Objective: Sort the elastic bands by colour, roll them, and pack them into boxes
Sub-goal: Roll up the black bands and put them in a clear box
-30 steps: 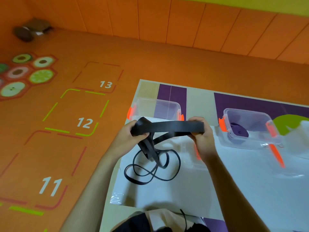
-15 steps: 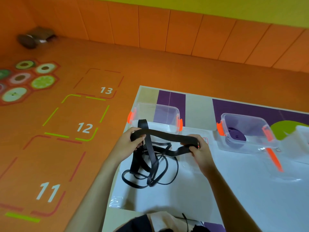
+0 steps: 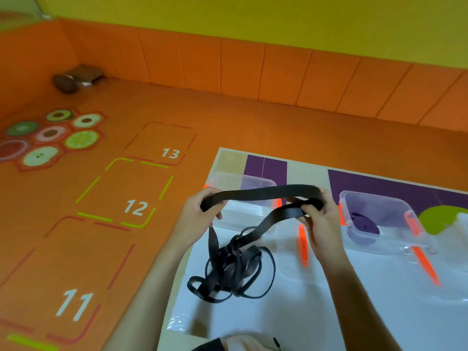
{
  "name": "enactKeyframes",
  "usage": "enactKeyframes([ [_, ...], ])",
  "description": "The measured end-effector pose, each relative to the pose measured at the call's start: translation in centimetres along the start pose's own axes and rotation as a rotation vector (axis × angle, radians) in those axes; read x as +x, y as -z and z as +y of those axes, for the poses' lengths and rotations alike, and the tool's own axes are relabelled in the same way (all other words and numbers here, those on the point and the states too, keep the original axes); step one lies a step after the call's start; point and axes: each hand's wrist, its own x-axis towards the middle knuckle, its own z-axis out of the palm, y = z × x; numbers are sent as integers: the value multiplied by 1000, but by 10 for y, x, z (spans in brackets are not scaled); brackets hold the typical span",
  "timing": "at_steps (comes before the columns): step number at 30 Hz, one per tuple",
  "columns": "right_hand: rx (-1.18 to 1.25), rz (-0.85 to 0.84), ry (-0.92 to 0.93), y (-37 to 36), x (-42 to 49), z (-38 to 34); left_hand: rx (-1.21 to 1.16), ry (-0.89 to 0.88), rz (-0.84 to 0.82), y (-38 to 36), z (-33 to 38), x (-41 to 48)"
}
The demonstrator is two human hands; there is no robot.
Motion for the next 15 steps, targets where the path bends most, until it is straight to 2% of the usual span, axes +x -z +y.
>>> enactKeyframes([
  [4, 36, -55, 71, -4, 4, -20, -56, -38, 37, 1, 12, 5],
  [7, -109, -144, 89, -6, 4, -18, -69, -24, 49, 1, 10, 6],
  [10, -291, -183, -15, -9, 2, 3, 32, 31, 24, -1, -3, 6],
  [13, -285, -155, -171, -15, -5, 24, 171, 129, -87, -5, -19, 6],
  [15, -254, -165, -229, -22, -7, 32, 207, 188, -254, -14, -25, 7],
])
